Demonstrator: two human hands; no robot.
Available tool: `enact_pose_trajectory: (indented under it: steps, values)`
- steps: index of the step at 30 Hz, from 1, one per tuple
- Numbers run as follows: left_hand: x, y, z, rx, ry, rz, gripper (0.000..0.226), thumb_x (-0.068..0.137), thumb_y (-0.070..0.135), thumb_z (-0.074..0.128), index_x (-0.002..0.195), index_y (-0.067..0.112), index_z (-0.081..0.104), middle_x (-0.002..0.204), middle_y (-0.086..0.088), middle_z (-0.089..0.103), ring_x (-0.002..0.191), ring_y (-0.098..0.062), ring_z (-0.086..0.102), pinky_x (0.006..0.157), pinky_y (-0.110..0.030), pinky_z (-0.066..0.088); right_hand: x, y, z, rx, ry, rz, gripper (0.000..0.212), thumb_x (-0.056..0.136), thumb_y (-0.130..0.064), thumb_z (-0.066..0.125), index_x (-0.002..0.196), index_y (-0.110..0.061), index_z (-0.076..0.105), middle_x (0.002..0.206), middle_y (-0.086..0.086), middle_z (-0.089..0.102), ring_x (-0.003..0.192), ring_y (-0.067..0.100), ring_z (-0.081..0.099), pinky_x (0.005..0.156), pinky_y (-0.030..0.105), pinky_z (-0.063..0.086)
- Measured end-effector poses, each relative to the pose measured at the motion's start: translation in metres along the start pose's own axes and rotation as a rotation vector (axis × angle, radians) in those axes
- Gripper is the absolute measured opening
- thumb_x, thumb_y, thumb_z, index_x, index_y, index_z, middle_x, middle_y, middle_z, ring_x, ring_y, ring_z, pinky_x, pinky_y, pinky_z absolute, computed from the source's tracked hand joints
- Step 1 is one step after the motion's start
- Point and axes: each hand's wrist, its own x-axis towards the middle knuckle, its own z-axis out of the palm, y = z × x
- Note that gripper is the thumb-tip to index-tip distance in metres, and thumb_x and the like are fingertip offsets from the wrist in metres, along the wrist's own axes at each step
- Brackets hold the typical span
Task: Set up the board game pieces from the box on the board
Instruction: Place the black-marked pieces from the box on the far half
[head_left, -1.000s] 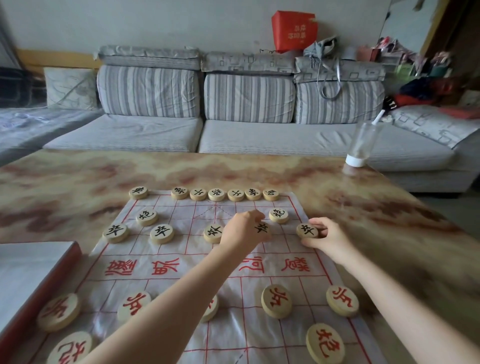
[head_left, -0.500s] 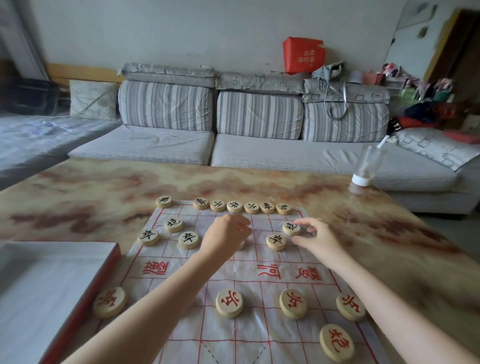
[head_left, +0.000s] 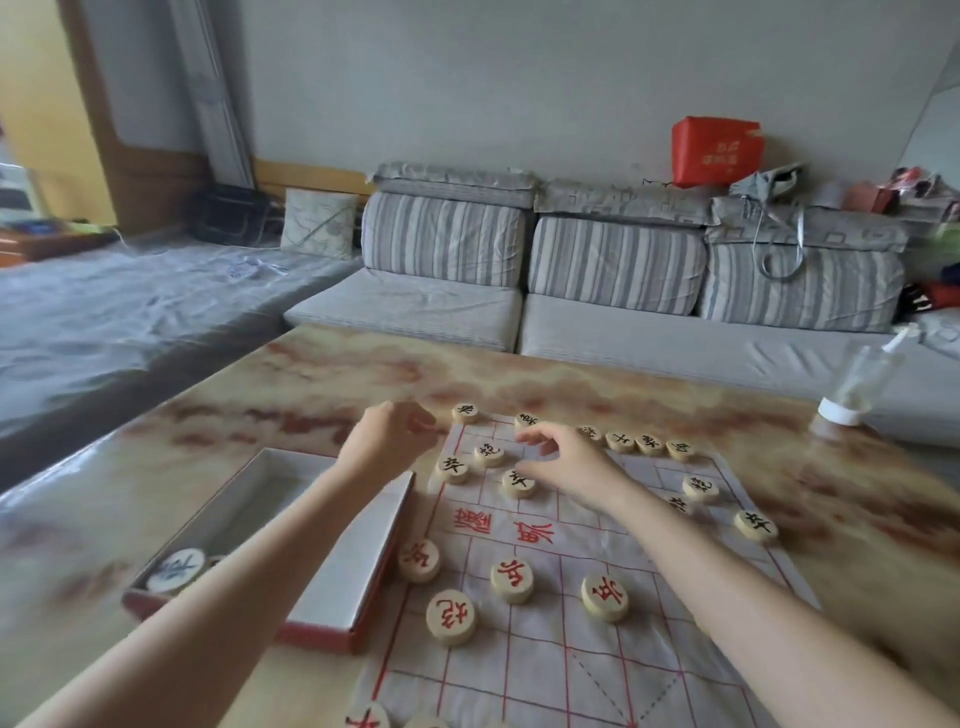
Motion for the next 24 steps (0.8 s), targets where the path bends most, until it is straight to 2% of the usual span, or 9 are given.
enact_pose_trajectory:
  steps: [3,6,8,11,13,17,20,22,24]
  values:
    - [-0.007,-0.029,-0.036,0.034,-0.009,-0.048,0.022,0.077,0.020,0.069,0.098,0.016,0.071,0.094,-0.005,0.072,0.092,-0.022,0.065,0.083,-0.032,0.052,0.008,-0.027,0.023,0.025,-0.041,-0.022,0.041,0.081,-0.025,0.069,0.119,-0.017,0.059,0.111,-0.002,0.056,0.099,0.012,0.050,0.081,0.022,0.036]
    - [-0.020,-0.061,-0.067,0.107,-0.018,-0.071,0.022,0.076,0.015,0.069,0.097,0.012,0.071,0.095,-0.009,0.071,0.094,-0.024,0.066,0.081,-0.031,0.048,0.012,-0.050,0.050,0.065,-0.093,-0.053,0.039,0.080,-0.016,0.070,0.117,-0.012,0.059,0.107,0.001,0.057,0.094,0.011,0.050,0.083,0.020,0.039]
    - [-0.033,-0.081,-0.083,0.225,-0.069,-0.106,0.019,0.079,0.013,0.065,0.096,0.007,0.069,0.097,-0.012,0.070,0.096,-0.026,0.064,0.074,-0.026,0.043,0.011,-0.064,0.071,0.084,-0.157,-0.065,0.038,0.080,-0.013,0.069,0.117,-0.009,0.060,0.108,0.004,0.060,0.094,0.011,0.052,0.087,0.023,0.042]
    - [-0.051,-0.109,-0.104,0.399,-0.165,-0.182,0.019,0.082,0.017,0.058,0.094,0.009,0.070,0.094,-0.008,0.069,0.086,-0.022,0.063,0.065,-0.021,0.037,0.010,-0.081,0.106,0.051,-0.257,-0.108,0.040,0.078,-0.013,0.069,0.117,-0.013,0.060,0.112,0.003,0.064,0.104,0.015,0.054,0.094,0.027,0.041]
    - [-0.059,-0.127,-0.116,0.417,-0.225,-0.215,0.020,0.080,0.013,0.058,0.095,0.014,0.070,0.094,-0.003,0.068,0.081,-0.016,0.060,0.067,-0.018,0.039,0.010,-0.091,0.128,-0.027,-0.324,-0.152,0.043,0.078,-0.016,0.070,0.119,-0.017,0.060,0.118,0.001,0.064,0.115,0.013,0.050,0.098,0.024,0.037]
    - [-0.067,-0.146,-0.127,0.521,-0.402,-0.252,0.020,0.069,0.026,0.072,0.085,0.021,0.064,0.085,0.001,0.058,0.076,-0.017,0.050,0.069,-0.021,0.040,0.007,-0.113,0.168,-0.061,-0.448,-0.174,0.052,0.078,-0.021,0.071,0.127,-0.022,0.054,0.127,0.002,0.055,0.124,0.012,0.041,0.102,0.024,0.034]
    - [-0.070,-0.151,-0.122,0.566,-0.383,-0.230,0.032,0.065,0.028,0.074,0.093,0.016,0.067,0.092,-0.003,0.067,0.085,-0.023,0.061,0.073,-0.027,0.048,0.004,-0.125,0.194,-0.045,-0.482,-0.156,0.058,0.078,-0.024,0.071,0.132,-0.024,0.049,0.132,0.004,0.047,0.124,0.015,0.040,0.102,0.027,0.034]
    - [-0.071,-0.156,-0.117,0.610,-0.358,-0.196,0.035,0.063,0.030,0.075,0.094,0.017,0.067,0.087,-0.001,0.066,0.084,-0.022,0.057,0.074,-0.028,0.049,0.002,-0.130,0.210,-0.016,-0.471,-0.137,0.061,0.075,-0.028,0.073,0.131,-0.023,0.050,0.132,0.005,0.049,0.123,0.016,0.043,0.100,0.027,0.037]
    - [-0.073,-0.159,-0.114,0.624,-0.320,-0.176,0.034,0.062,0.032,0.075,0.093,0.022,0.067,0.080,0.004,0.060,0.085,-0.018,0.050,0.075,-0.028,0.049,-0.001,-0.134,0.222,0.038,-0.449,-0.113,0.059,0.070,-0.033,0.073,0.126,-0.024,0.055,0.125,0.002,0.055,0.108,0.013,0.052,0.093,0.024,0.041]
